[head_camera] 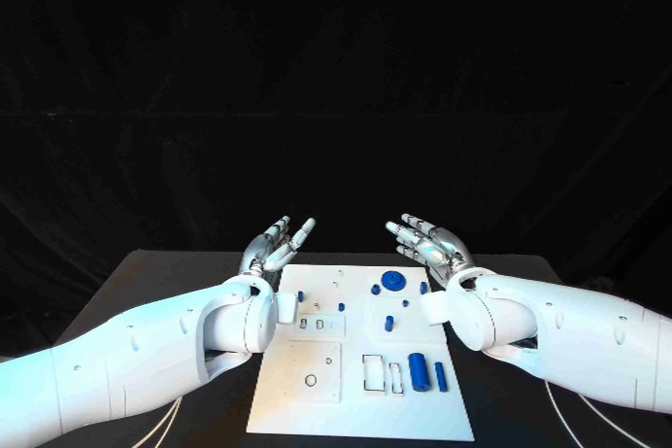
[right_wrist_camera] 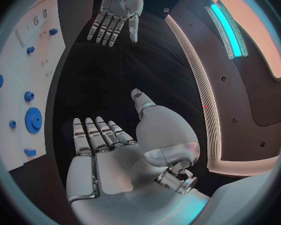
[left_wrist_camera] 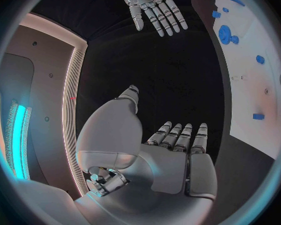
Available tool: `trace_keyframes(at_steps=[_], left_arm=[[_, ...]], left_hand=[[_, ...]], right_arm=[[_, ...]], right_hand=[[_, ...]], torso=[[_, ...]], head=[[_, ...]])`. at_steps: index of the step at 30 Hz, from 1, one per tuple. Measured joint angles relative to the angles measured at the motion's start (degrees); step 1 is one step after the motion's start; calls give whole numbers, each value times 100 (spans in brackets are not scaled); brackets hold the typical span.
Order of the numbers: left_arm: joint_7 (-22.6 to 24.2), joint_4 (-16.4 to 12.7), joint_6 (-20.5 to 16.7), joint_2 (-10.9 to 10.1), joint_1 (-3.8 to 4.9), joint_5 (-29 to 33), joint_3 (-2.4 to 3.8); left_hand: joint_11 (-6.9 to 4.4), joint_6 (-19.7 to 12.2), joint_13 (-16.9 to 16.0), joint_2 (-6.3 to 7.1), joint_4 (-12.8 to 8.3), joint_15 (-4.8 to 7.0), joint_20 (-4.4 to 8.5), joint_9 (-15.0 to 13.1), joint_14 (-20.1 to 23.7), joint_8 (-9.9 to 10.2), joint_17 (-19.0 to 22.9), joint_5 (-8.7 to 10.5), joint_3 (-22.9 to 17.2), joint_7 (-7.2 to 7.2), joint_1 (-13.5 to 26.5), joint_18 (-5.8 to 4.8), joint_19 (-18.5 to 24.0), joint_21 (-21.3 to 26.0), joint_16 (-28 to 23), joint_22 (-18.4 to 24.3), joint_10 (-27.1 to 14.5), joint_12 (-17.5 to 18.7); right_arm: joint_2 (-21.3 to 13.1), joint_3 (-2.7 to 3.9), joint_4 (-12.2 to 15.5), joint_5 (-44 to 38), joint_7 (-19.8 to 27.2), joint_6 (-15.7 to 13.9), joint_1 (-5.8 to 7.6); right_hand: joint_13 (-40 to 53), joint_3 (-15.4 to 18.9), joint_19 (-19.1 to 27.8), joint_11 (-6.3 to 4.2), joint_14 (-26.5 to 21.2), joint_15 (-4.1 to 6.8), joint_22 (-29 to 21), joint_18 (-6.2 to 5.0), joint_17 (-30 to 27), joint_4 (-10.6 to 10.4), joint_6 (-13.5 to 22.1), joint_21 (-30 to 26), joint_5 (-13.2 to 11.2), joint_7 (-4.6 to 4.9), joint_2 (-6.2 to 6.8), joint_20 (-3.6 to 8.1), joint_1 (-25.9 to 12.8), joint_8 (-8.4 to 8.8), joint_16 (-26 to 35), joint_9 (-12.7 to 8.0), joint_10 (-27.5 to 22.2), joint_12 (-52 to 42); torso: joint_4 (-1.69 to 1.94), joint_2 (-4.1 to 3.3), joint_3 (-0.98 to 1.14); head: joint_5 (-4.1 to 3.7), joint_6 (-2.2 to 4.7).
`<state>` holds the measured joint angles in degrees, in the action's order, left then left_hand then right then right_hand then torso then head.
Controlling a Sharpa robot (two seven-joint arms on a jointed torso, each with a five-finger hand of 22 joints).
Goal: Assemble the parts on the task board
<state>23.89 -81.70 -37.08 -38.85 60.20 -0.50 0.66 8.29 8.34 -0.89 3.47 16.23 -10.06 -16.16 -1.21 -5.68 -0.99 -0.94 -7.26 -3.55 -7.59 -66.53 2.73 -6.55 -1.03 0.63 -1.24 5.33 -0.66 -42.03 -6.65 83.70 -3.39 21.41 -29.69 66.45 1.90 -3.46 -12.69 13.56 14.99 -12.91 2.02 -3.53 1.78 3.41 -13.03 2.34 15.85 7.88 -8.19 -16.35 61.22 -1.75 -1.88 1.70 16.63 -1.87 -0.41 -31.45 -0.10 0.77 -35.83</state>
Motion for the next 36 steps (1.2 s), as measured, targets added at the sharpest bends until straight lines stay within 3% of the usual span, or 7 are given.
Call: trace_keyframes(at_steps=[9, 12, 14, 17, 25, 30, 36], left_arm=[[-81, -81, 130, -82, -1, -44, -1], [-46, -260, 228, -527, 8, -157, 6], [-24, -263, 255, -629, 18, -208, 13], [-14, -396, 323, -666, 58, -267, 14], [-39, -693, 573, -987, 260, -414, 30], [-106, -1001, 754, -1222, 369, -497, 33], [-206, -1429, 959, -1462, 446, -576, 61]], left_hand=[[243, 520, -62, -80, 15, -130, -64, -62, -304, -113, -43, 0, -16, -26, -367, 1, -64, -46, 75, -20, 484, -106], [336, 980, -110, -116, 15, -185, -85, -114, -694, -210, -88, 0, -16, -58, -523, 0, -187, -107, 158, -45, 993, -202], [393, 1395, -150, -140, 15, -218, -81, -155, -1146, -298, -134, 0, -16, -90, -653, 0, -400, -190, 253, -86, 1477, -291], [440, 2155, -213, -164, -7, -216, -76, -224, -2103, -447, -228, 0, -38, -146, -860, 21, -1037, -437, 459, -201, 2414, -463], [331, 3585, -291, -197, -155, -13, -54, -300, -3959, -736, -444, 0, 10, -356, -1282, 376, -2670, -1100, 872, -455, 4030, -674], [202, 4121, -344, -195, -227, 166, -21, -312, -4796, -817, -619, 0, 46, -470, -1447, 582, -3381, -1407, 1089, -542, 4720, -767], [83, 4467, -384, -166, -289, 327, 41, -318, -5425, -822, -812, 0, 78, -402, -1564, 666, -3917, -1634, 1285, -599, 5222, -767]], right_arm=[[54, -156, -171, -451, -407, 822, 174], [-98, -127, -347, -1378, -393, 777, 325], [-146, -114, -389, -1905, -381, 710, 369], [-145, -132, -384, -2476, -379, 655, 383], [-196, -128, -425, -3880, -474, 627, 601], [-181, -122, -507, -4879, -724, 723, 755], [-166, -122, -497, -6280, -1255, 907, 876]], right_hand=[[126, -201, -1063, -1, 2110, 41, 138, -290, 135, 516, -1523, 343, 0, 111, 21, -30, 669, -243, -351, 121, 2047, -333], [140, -272, -1475, -39, 2628, 92, 176, -356, 151, 640, -1998, 461, 0, 161, 50, -33, 784, -267, -379, 140, 2552, -368], [148, -329, -1794, -70, 2922, 129, 205, -480, 160, 721, -2318, 552, -16, 206, 60, -32, 858, -287, -412, 152, 2836, -398], [152, -422, -2262, -140, 3349, 206, 241, -491, 170, 849, -2870, 691, -25, 285, 118, -24, 912, -312, -443, 174, 3247, -398], [155, -768, -3211, -349, 4365, 464, 271, -579, 216, 1123, -3870, 947, -25, 475, 182, 124, 975, -332, -489, 195, 4149, -420], [167, -1041, -3705, -488, 4938, 627, 270, -665, 268, 1206, -4304, 1047, -25, 385, 314, 271, 932, -331, -524, 210, 4630, -362], [203, -1165, -4394, -661, 5652, 856, 373, -666, 440, 1241, -4661, 1342, -25, 228, 569, 523, 901, -331, -662, 240, 5085, -301]], torso=[[-4, -6, 0], [-19, -49, -1], [-26, -73, -1], [-38, -119, 2], [-50, -293, 32], [-49, -447, 51], [-37, -662, 69]], head=[[-1, -5], [-6, -52], [-13, -63], [-17, -73], [-17, -63], [-46, -45], [-109, -19]])
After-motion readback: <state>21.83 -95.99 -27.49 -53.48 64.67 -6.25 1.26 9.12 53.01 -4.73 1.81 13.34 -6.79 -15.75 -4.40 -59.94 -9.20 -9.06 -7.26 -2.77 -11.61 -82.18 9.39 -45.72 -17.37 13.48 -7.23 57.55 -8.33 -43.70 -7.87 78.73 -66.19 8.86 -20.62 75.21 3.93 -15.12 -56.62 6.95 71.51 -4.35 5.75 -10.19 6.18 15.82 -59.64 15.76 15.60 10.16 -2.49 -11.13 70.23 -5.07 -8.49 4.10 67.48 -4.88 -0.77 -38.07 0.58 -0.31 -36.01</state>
